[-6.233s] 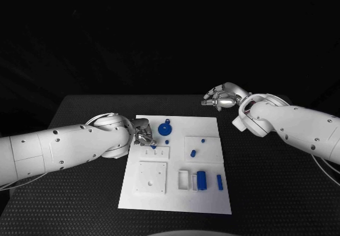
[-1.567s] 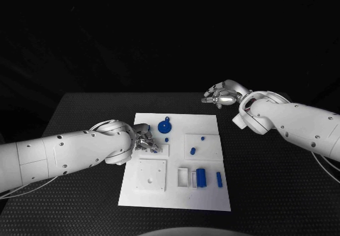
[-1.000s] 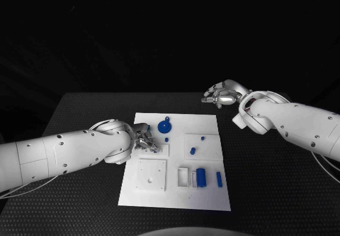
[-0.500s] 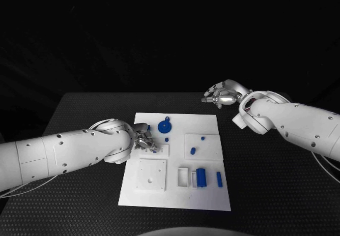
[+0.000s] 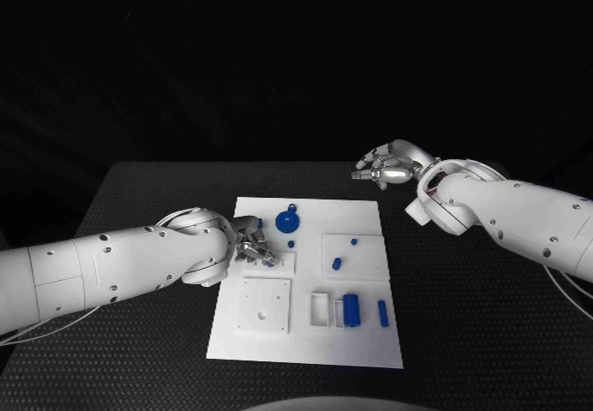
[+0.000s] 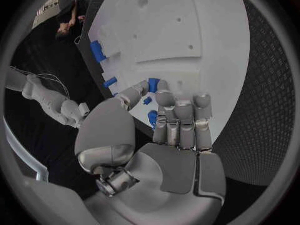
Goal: Assemble the parts on the task board
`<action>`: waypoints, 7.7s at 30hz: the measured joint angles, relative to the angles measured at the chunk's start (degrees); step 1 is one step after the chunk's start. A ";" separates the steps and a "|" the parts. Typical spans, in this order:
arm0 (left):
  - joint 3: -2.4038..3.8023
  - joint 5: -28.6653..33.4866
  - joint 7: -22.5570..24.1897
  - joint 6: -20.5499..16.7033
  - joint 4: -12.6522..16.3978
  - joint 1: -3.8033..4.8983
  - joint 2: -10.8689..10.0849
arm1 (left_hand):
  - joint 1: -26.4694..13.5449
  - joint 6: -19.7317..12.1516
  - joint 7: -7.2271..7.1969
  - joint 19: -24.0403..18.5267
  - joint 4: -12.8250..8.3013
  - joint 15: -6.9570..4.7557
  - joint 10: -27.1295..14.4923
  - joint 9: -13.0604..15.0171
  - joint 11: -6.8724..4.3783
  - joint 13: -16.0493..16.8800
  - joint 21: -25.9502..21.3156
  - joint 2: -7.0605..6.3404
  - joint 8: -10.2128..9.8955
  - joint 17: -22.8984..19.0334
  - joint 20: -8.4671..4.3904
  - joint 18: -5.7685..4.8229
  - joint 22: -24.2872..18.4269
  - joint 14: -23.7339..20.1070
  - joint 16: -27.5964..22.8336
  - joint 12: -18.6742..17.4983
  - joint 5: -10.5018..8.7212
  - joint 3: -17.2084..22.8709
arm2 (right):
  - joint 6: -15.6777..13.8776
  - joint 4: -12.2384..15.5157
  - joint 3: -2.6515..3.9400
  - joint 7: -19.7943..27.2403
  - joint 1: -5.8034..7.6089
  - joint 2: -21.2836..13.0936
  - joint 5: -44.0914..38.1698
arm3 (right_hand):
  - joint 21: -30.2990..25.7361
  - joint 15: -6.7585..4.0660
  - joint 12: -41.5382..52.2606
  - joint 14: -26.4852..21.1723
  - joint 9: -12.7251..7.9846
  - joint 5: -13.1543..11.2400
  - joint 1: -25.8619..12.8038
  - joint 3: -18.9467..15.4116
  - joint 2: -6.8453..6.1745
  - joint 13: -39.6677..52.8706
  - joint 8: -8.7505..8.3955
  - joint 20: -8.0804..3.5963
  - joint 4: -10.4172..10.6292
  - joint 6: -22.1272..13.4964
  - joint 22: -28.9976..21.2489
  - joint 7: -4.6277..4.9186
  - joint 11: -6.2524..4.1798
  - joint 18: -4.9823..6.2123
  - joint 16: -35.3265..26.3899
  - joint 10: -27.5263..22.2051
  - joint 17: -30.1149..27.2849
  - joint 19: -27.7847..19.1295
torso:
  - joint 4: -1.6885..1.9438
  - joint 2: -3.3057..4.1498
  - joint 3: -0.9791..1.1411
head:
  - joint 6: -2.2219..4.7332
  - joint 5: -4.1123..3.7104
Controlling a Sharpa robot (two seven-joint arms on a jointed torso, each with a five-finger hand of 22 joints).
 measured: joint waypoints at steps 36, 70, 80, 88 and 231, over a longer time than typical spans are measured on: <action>0.06 -1.86 -0.81 2.50 -0.55 0.29 1.17 | -3.02 0.65 -0.22 -0.20 -1.73 0.56 0.02 0.87 0.40 -0.75 0.00 3.02 -1.20 -0.31 0.21 0.01 -0.02 -0.56 0.00 0.71 3.10 -1.72 | 0.10 -0.04 0.00 0.01 0.00 0.06 0.02 | 0.00 0.00 -0.02 0.00 -0.05 0.22 0.00 -0.17 0.00 -0.10 0.00 0.00 0.17 -0.08 0.00 0.12 0.00 0.00 0.00 0.00 -0.06 0.00 | 0.02 -0.02 -0.01 | -0.06 -0.13; -0.20 2.06 -1.88 1.82 0.06 1.57 0.76 | -3.37 1.97 -1.13 0.02 -2.29 0.56 0.46 2.39 -0.44 -1.20 0.45 3.37 -0.22 -0.63 -0.01 0.00 -0.04 -0.56 0.23 0.71 8.75 -2.26 | 0.40 -0.07 0.00 0.03 -0.27 0.09 0.17 | 0.00 0.00 -0.04 0.00 -0.09 0.22 0.00 -0.16 0.00 -0.14 0.00 0.00 0.16 -0.23 0.00 0.11 0.00 0.01 0.00 0.00 -0.06 0.00 | 0.04 0.00 -0.01 | 0.46 0.15; -0.04 2.05 -1.76 2.47 0.15 1.95 1.00 | -2.88 1.97 -1.13 0.02 -2.30 0.56 0.47 2.45 -0.44 -1.26 0.45 2.91 -0.79 -0.69 -0.01 0.01 0.01 -0.56 0.23 0.70 8.79 -2.26 | 0.52 -0.05 0.00 0.02 -0.29 0.10 0.20 | 0.00 0.12 -0.04 -0.12 -0.09 0.22 0.00 -0.16 0.00 -0.18 0.00 0.00 0.16 -0.27 0.00 0.09 0.00 0.01 0.00 0.00 -0.06 0.00 | 0.04 0.01 -0.02 | 0.37 0.19; 0.17 2.39 -1.32 4.24 -0.07 2.50 1.20 | -2.36 1.97 -1.13 0.34 -2.30 0.56 0.46 2.81 -0.44 -1.32 0.45 2.39 -0.65 -0.76 -0.08 0.01 0.00 -0.56 0.23 0.70 8.78 -2.26 | 0.57 -0.08 0.00 0.02 -0.31 0.21 0.21 | 0.00 0.18 -0.04 -0.18 -0.09 0.22 0.00 -0.16 0.00 -0.19 0.00 0.00 0.16 -0.27 -0.01 0.07 -0.13 0.01 0.00 -0.13 -0.11 -0.01 | 0.02 0.01 -0.04 | 0.33 0.18; -0.15 2.05 -3.50 19.25 -8.97 4.38 7.83 | -1.97 1.07 -0.65 0.32 -2.78 0.56 -0.30 6.13 -0.48 -1.02 0.45 2.48 -1.72 -1.29 -0.09 0.01 -0.04 -0.56 0.45 1.16 4.18 -2.73 | 0.96 -0.03 0.00 0.09 -0.37 0.58 0.28 | 0.00 0.18 0.18 -0.18 -0.16 0.22 0.00 -0.16 0.00 -0.55 0.00 0.09 0.16 -0.34 -0.02 0.18 0.00 0.00 0.00 -0.41 -0.31 -0.09 | 0.01 -0.01 0.01 | -0.74 0.21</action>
